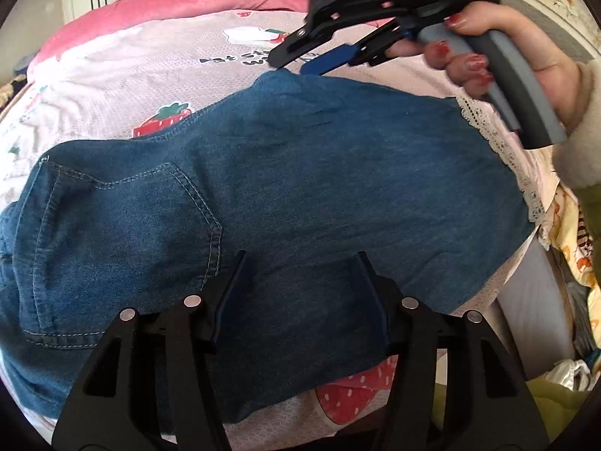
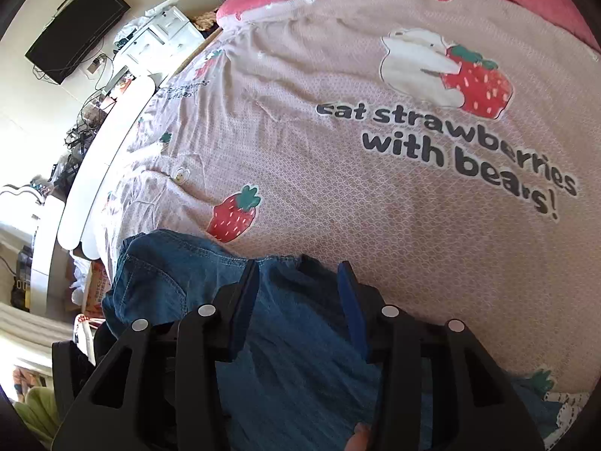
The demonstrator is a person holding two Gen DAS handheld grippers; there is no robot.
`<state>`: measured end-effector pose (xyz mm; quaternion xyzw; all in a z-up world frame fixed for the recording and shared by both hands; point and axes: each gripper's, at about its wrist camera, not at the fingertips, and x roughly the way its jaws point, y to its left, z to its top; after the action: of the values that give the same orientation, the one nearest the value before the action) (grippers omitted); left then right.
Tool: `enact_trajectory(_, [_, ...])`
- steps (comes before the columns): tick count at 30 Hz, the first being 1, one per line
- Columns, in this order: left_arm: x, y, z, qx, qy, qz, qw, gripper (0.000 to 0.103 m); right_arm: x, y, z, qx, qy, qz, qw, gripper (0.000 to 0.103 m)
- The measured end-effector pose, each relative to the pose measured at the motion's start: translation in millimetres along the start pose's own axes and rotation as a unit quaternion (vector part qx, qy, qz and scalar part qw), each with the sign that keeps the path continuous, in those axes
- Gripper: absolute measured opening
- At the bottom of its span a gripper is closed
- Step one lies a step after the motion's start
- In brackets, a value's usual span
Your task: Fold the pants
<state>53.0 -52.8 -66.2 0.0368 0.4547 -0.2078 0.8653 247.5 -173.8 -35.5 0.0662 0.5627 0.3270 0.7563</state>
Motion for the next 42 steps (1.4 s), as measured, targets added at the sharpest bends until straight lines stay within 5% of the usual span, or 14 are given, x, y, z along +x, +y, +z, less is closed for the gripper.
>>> enact_trajectory(4, [0.2, 5.6, 0.0, -0.009, -0.002, -0.01, 0.9999, 0.048, 19.3, 6.3, 7.0, -0.012, 0.026, 0.003, 1.0, 0.006])
enact_trajectory(12, [-0.4, 10.8, -1.8, -0.015, -0.002, -0.017, 0.9997, 0.048, 34.8, -2.9, 18.4, -0.005, -0.003, -0.027, 1.0, 0.004])
enact_trajectory(16, [1.3, 7.6, -2.2, -0.014, 0.0, -0.015, 0.9998, 0.048, 18.7, -23.6, 16.0, 0.031, -0.049, -0.019, 0.998, 0.004])
enact_trajectory(22, [-9.3, 9.0, 3.9, -0.021, -0.008, -0.038, 0.999, 0.053, -88.1, -57.4, -26.8, 0.05, -0.154, -0.009, 0.987, 0.006])
enact_trajectory(25, [-19.9, 10.3, 24.2, -0.022, -0.03, -0.052, 0.998, 0.059, -133.0, -78.9, -68.2, 0.071, -0.187, -0.029, 0.979, 0.027])
enact_trajectory(27, [-18.5, 14.4, 44.8, -0.025, -0.037, -0.049, 0.9978, 0.063, -154.8, -95.7, -95.9, 0.084, -0.194, -0.063, 0.975, 0.042])
enact_trajectory(30, [-3.6, 25.9, 80.0, -0.039, -0.038, -0.053, 0.9971, 0.064, -170.4, -115.6, -132.8, 0.1, -0.193, -0.103, 0.971, 0.044])
enact_trajectory(37, [43.5, 46.2, 135.4, -0.072, -0.003, -0.029, 0.997, 0.063, -165.4, -149.0, -169.5, 0.142, -0.176, -0.113, 0.968, 0.046])
enact_trajectory(42, [68.8, 43.7, 140.5, -0.079, 0.029, -0.04, 0.9957, 0.023, -148.9, -151.4, -154.6, 0.14, -0.173, -0.083, 0.971, 0.046])
